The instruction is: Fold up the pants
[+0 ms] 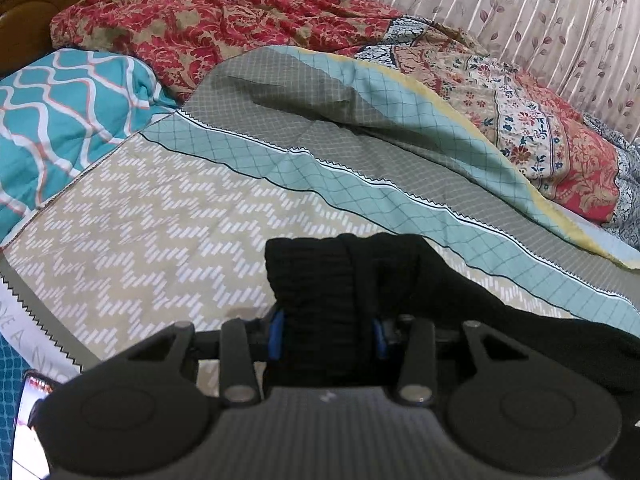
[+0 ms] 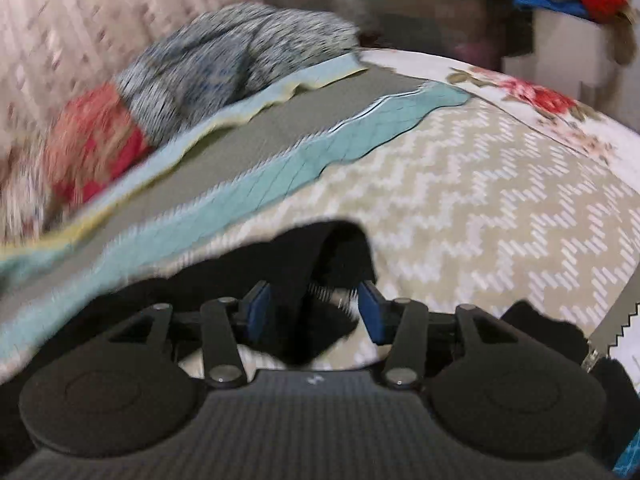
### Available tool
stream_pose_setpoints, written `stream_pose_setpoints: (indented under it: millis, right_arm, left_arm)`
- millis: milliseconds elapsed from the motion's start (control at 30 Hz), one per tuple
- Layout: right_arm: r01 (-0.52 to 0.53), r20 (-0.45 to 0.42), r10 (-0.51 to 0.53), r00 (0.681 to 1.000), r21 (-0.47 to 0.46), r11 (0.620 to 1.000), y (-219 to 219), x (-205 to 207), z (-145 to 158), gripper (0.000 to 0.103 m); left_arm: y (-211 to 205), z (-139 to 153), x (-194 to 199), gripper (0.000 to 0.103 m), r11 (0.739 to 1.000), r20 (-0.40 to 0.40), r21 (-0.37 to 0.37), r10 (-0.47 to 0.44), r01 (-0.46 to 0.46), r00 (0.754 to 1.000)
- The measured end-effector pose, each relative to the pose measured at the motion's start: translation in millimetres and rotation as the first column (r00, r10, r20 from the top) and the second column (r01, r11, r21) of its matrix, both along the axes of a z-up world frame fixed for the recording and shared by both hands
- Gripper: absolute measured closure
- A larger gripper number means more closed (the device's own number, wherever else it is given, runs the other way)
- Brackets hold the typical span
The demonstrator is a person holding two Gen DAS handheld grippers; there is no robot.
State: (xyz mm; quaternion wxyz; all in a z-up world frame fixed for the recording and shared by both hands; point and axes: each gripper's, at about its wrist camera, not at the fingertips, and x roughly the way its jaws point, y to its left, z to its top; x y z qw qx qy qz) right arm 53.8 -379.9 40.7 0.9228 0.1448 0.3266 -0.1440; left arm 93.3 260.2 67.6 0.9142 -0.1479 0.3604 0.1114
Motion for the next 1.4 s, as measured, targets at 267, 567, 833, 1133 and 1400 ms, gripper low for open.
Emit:
stream_pose_setpoints:
  millis: [267,567,833,1133,1400]
  right_arm:
    - [-0.184,-0.091,0.166,0.982,-0.245,0.952,19,38,-20,0.092]
    - [0.034,0.23,0.0,0.973,-0.14,0.99,-44,89,106,0.096]
    - [0.159,0.057,-0.154,0.986,-0.103,0.982,-62,231,81,0.09]
    - [0.192,0.027,-0.196,0.98,0.122,0.974,-79,188,13,0.046]
    - [0.159,0.06,-0.2,0.978,0.408,0.899,-80,178,-11,0.049]
  left_arm:
    - [-2,5,6,0.066,1.0,0.012,0.004,-0.001,0.001,1.0]
    - [-2,27,40,0.066,1.0,0.068,0.008,0.01,-0.01,0.998]
    - [-2,-10,114,0.056,0.998,0.002,-0.024,0.062,-0.062,0.998]
    - [0,-28,94,0.03,0.998,-0.071,0.021,0.058,-0.057,0.996]
    - [-2,-5,-5,0.018,0.996,-0.049,-0.092,-0.008,0.004,0.999]
